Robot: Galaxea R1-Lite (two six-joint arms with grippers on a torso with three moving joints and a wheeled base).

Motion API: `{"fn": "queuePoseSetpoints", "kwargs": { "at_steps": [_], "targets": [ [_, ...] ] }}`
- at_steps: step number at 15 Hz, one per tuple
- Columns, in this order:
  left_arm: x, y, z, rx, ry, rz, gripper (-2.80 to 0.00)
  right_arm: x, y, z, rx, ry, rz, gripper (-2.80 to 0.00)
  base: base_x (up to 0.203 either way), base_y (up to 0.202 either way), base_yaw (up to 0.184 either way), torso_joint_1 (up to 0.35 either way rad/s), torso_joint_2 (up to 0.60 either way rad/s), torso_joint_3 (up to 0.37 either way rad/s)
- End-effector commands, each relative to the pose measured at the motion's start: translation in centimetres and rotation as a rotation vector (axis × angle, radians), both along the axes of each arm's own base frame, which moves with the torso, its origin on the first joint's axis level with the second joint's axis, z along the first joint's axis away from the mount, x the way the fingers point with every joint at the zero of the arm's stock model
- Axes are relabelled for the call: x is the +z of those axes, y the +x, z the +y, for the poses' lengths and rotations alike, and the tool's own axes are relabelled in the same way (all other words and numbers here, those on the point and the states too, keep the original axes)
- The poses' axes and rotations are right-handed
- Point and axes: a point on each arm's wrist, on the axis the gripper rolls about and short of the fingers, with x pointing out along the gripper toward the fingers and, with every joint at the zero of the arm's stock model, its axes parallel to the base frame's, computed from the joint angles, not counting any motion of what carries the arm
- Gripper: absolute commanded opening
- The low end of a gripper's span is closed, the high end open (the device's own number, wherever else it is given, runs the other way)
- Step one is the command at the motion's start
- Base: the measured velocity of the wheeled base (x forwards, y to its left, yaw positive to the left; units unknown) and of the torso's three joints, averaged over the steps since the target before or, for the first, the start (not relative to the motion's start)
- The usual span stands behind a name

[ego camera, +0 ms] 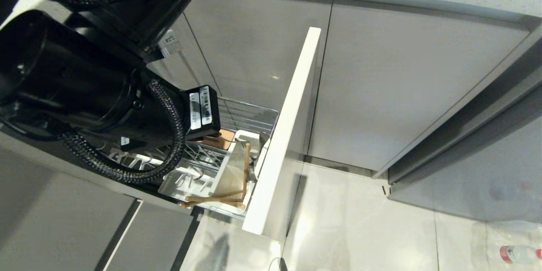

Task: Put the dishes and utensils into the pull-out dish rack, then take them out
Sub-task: Close the cupboard

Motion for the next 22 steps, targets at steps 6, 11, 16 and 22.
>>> {"fn": "queuePoseSetpoints", "kwargs": {
  "at_steps": [6, 11, 16, 22],
  "targets": [
    [1.1, -1.7, 0.3, -0.012, -0.012, 0.006, -2.80, 0.0, 0.0, 0.0, 0.000, 0.000, 0.002, -2.80, 0.000, 0.000, 0.000, 0.000, 0.00, 0.000],
    [1.2, -2.0, 0.3, -0.019, -0.020, 0.001, -2.80, 0.0, 0.0, 0.0, 0.000, 0.000, 0.002, -2.80, 0.000, 0.000, 0.000, 0.000, 0.00, 0.000],
    [1.2, -2.1, 0.2, -0.018, -0.028, 0.005, -2.80, -0.1, 0.0, 0.0, 0.000, 0.000, 0.003, -2.80, 0.000, 0.000, 0.000, 0.000, 0.00, 0.000],
    [0.0, -1.3, -1.0, -0.009, -0.007, 0.043, -2.80, 0.0, 0.0, 0.0, 0.000, 0.000, 0.003, -2.80, 0.000, 0.000, 0.000, 0.000, 0.00, 0.000]
  ]
}}
